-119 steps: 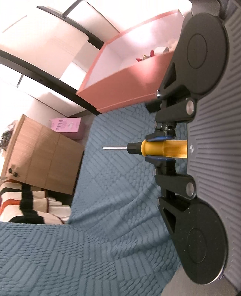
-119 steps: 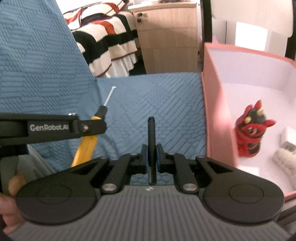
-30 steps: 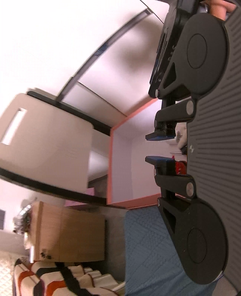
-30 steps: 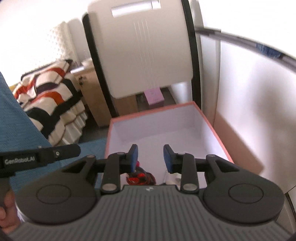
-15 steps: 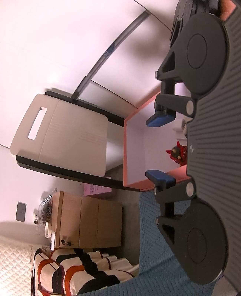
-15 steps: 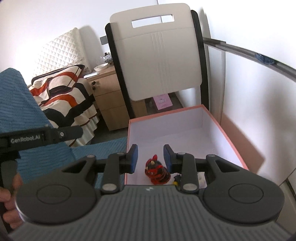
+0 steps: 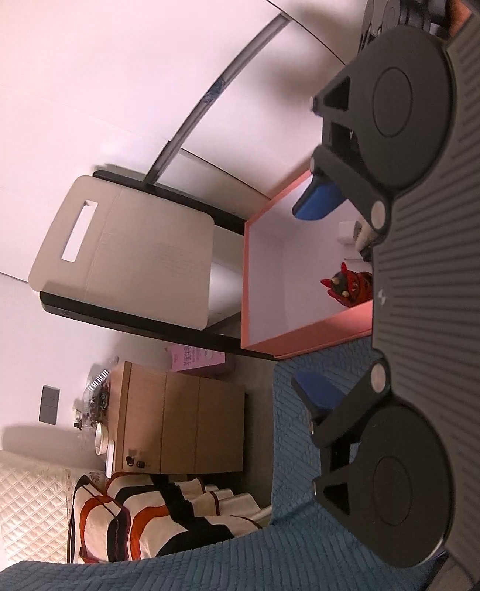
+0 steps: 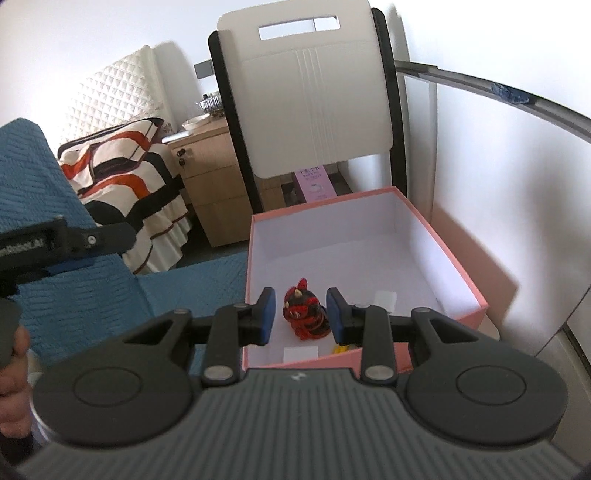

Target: Organize rigid objects

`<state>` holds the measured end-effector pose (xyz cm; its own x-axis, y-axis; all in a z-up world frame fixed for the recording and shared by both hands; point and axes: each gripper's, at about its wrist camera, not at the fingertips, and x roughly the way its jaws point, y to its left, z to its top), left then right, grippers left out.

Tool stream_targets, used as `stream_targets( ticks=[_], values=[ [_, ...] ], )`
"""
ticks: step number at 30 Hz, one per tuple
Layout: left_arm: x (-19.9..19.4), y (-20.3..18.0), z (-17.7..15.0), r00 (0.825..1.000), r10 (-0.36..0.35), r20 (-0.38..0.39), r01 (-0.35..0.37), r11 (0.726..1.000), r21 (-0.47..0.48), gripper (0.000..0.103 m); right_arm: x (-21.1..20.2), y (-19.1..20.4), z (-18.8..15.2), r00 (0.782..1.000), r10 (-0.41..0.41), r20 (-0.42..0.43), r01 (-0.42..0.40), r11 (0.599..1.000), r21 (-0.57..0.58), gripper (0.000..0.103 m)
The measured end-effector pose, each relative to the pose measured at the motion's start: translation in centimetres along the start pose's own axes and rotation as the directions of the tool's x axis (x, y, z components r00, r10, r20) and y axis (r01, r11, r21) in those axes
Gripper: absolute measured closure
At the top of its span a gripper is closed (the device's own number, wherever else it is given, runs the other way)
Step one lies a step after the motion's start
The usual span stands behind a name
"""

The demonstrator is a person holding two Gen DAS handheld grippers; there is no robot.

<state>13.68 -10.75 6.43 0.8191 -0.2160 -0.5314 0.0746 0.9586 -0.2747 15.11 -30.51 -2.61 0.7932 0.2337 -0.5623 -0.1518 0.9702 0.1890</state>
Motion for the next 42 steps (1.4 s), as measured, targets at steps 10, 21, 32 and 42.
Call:
stream_targets(
  ticks=[10,21,32,42],
  values=[
    [1.1,0.6,-2.2,0.998,0.033,-0.058,-0.033,0.999,0.012,0.002,0.3,-0.8,-2.1,1.000,-0.012,-0.004,0.012,0.999,0.031,0.005],
    [3.1,2.3,-4.5,0.996,0.008,-0.086,-0.012,0.999,-0.044,0.002,1.6,-0.9,-3.5,0.999,-0.022,-0.048,0.024,0.999,0.028,0.005],
    [3.2,2.0,-4.9,0.996,0.010,-0.091,-0.011,1.000,-0.010,0.000,2.8,-0.7,-4.1,0.997,-0.031,-0.072,0.032,0.999,0.014,0.005],
    [3.9,1.7,-5.3,0.994,-0.004,-0.112,0.004,1.000,-0.002,0.000,2.9,-0.4,-3.9,0.996,-0.032,-0.082,0.032,0.999,0.001,0.005]
  ],
)
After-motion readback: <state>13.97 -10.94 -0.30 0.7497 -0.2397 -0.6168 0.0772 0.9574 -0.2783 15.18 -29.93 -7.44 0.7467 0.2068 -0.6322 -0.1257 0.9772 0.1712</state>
